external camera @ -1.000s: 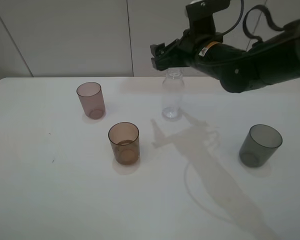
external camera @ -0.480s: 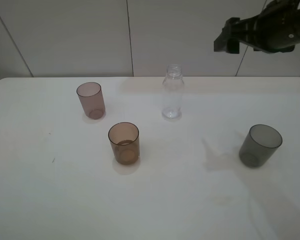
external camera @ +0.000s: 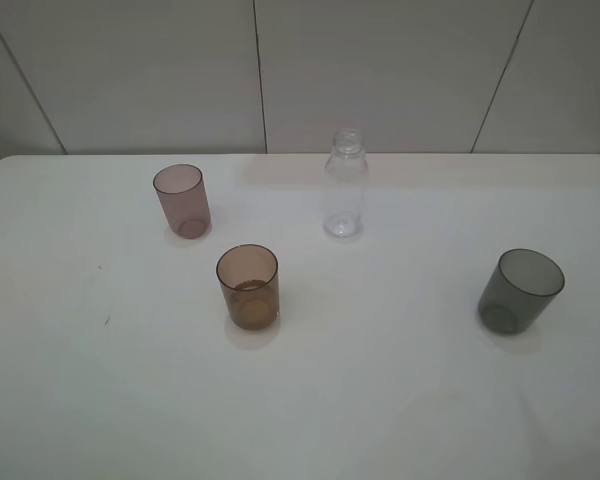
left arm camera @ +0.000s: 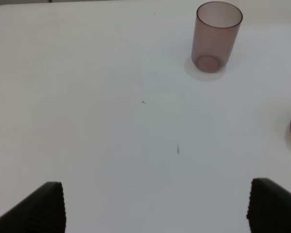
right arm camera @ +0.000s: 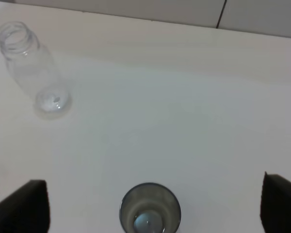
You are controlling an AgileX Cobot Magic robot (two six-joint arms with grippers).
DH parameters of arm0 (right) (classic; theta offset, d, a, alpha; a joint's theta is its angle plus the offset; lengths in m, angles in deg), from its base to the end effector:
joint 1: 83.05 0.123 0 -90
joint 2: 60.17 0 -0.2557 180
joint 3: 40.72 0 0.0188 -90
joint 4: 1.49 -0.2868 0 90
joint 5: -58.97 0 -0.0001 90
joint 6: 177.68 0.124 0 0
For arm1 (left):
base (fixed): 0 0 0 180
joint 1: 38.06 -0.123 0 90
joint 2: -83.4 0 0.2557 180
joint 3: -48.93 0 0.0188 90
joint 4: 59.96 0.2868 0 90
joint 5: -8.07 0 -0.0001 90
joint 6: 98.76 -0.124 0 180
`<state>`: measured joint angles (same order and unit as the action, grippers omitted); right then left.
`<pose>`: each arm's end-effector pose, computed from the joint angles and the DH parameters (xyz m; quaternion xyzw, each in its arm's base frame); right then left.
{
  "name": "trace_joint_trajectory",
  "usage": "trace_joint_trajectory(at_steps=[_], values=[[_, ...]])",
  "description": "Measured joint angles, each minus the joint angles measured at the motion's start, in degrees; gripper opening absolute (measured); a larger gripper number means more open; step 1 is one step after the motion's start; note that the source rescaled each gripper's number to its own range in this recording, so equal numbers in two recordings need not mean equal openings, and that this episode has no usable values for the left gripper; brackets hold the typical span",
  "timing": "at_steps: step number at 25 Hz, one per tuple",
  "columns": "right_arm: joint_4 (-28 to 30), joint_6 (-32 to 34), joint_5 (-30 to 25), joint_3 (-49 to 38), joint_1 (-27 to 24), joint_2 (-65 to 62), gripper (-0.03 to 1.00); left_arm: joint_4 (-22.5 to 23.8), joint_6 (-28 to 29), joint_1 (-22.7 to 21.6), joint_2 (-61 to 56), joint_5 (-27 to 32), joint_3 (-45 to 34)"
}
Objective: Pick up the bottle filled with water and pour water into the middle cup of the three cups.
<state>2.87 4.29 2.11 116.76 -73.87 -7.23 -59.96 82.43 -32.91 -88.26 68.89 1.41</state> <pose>0.2089 0.0258 0.3340 -0.0636 0.9118 0.0019 0.4056 0.0842 -0.0076 0.2808 0.0294 0.8507 -0.0290 0.5241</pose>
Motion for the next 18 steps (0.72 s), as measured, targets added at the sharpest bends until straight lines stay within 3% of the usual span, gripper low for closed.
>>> trace_joint_trajectory(at_steps=[4, 10, 18], values=[[-0.4, -1.5, -3.7, 0.0, 0.0, -10.4, 0.82, 0.0, 0.0, 0.0, 0.0, 0.0, 0.0], [-3.5, -2.0, -3.9, -0.7, 0.0, -24.2, 0.82, 0.0, 0.0, 0.0, 0.0, 0.0, 0.0], [-4.4, -2.0, -3.2, -12.9, 0.0, -40.3, 0.82, 0.0, 0.0, 0.0, 0.0, 0.0, 0.0]])
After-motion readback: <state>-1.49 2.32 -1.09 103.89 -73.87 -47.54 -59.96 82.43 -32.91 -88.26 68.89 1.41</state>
